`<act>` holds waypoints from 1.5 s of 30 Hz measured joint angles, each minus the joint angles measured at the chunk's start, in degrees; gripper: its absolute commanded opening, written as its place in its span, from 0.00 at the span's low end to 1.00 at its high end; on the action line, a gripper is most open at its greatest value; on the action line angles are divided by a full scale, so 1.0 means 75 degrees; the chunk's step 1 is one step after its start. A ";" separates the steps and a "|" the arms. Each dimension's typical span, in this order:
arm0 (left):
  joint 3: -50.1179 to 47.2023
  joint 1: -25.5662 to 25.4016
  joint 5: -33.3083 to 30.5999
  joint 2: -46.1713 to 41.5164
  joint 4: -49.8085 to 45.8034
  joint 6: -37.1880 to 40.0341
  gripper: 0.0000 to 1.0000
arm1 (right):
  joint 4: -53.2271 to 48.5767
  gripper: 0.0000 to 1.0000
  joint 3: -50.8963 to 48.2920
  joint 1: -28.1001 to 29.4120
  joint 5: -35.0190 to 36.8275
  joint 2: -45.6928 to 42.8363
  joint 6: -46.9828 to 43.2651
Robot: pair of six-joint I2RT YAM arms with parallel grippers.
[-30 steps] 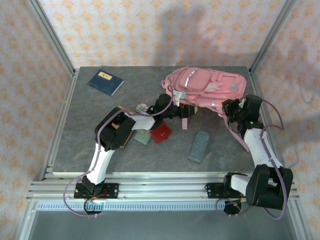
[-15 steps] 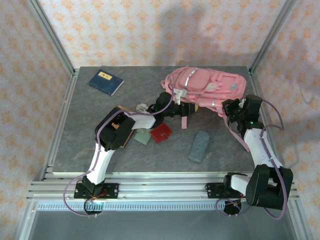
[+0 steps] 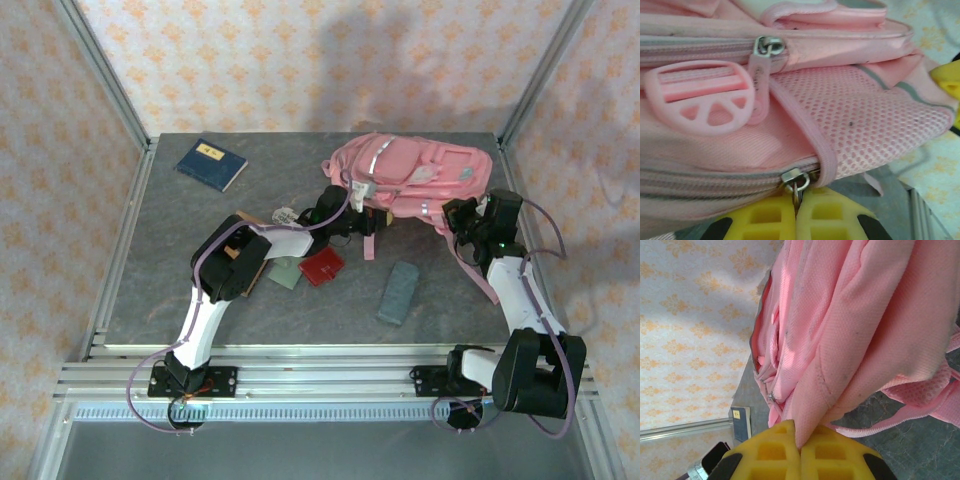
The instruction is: Pack the student bag
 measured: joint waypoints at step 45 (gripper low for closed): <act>0.1163 -0.0533 -0.2267 -0.0557 -0.4083 0.1708 0.00 | 0.0615 0.69 -0.0784 0.1448 -0.0052 0.0752 0.0761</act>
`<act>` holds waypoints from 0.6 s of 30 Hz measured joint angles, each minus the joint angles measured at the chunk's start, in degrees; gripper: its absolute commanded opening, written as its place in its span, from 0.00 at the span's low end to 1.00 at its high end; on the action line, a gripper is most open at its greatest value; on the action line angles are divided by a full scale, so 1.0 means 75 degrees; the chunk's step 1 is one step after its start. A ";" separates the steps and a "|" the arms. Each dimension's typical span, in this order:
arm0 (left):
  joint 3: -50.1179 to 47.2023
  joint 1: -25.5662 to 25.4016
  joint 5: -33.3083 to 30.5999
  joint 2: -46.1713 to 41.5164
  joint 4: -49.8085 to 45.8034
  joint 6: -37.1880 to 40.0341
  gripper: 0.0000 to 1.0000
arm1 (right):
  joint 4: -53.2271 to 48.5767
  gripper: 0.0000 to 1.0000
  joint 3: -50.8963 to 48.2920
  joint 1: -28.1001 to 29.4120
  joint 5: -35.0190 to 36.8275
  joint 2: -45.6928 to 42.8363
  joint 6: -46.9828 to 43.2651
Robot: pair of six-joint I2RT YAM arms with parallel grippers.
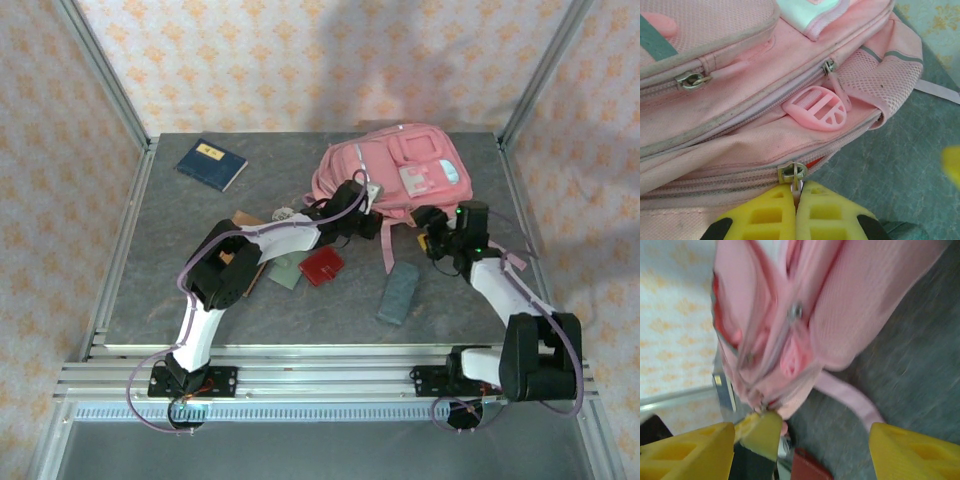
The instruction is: Pack the student bag
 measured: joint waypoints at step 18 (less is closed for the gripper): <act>-0.0073 -0.0539 -0.0373 0.0000 -0.0224 0.0289 0.00 | 0.1434 0.00 0.0656 0.0519 0.0187 0.2422 0.0828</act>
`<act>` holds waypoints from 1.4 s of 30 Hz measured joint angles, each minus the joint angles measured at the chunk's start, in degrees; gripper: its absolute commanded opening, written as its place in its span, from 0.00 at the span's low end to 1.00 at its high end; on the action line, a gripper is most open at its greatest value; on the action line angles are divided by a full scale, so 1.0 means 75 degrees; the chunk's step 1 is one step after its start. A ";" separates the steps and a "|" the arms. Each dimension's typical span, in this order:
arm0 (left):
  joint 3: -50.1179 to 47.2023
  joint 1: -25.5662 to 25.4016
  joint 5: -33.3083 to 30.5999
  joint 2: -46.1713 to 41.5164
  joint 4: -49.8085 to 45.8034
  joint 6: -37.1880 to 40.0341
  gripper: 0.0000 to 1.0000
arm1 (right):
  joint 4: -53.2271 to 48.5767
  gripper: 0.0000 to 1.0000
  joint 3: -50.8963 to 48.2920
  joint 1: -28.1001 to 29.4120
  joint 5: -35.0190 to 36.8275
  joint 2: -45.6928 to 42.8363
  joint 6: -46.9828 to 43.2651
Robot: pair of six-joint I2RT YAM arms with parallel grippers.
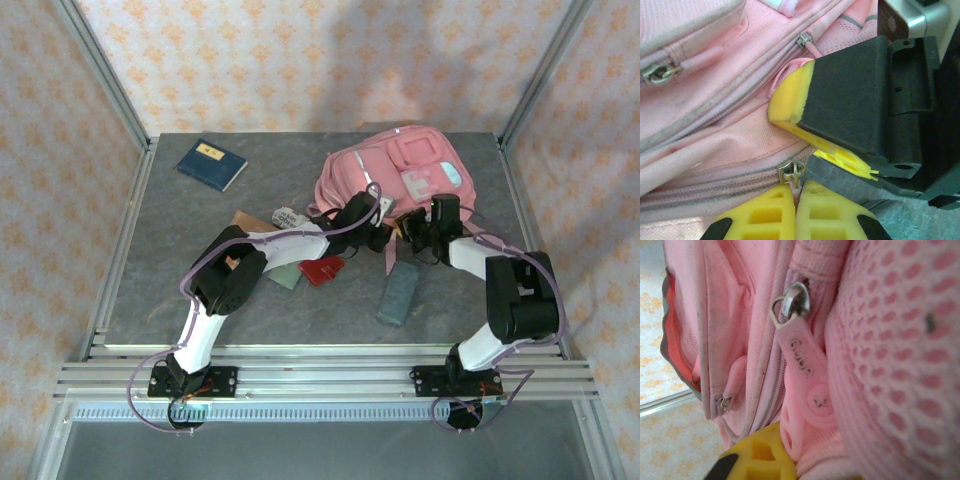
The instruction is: Pack the student bag
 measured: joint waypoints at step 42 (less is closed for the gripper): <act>-0.1376 -0.0210 -0.0664 -0.1536 0.0044 0.0152 0.00 | -0.2226 0.58 0.2291 -0.1769 0.0169 0.0460 -0.1498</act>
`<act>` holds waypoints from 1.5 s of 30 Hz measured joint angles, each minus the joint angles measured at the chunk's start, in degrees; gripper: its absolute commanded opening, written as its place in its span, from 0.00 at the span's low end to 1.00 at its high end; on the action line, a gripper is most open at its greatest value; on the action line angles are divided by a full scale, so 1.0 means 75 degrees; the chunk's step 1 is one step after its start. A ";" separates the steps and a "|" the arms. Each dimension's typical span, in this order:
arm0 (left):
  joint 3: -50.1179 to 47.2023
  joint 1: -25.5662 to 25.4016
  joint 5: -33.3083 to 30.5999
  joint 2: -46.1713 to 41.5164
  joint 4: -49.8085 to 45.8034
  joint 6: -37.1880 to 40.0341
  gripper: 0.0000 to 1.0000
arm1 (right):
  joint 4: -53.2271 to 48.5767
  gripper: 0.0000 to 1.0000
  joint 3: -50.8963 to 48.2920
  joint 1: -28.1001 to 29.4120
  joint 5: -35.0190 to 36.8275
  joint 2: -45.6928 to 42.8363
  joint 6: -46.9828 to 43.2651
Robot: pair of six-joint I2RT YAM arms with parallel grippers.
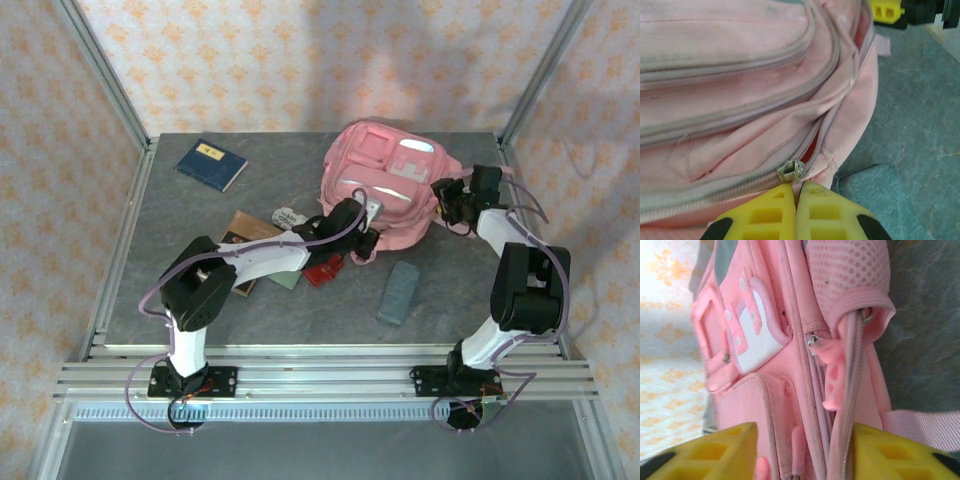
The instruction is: Pack the student bag
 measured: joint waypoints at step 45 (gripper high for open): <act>0.0504 -0.0227 0.0131 0.0729 -0.0050 -0.0082 0.00 | 0.1256 0.00 -0.2891 0.1652 -0.0475 -0.1550 0.1568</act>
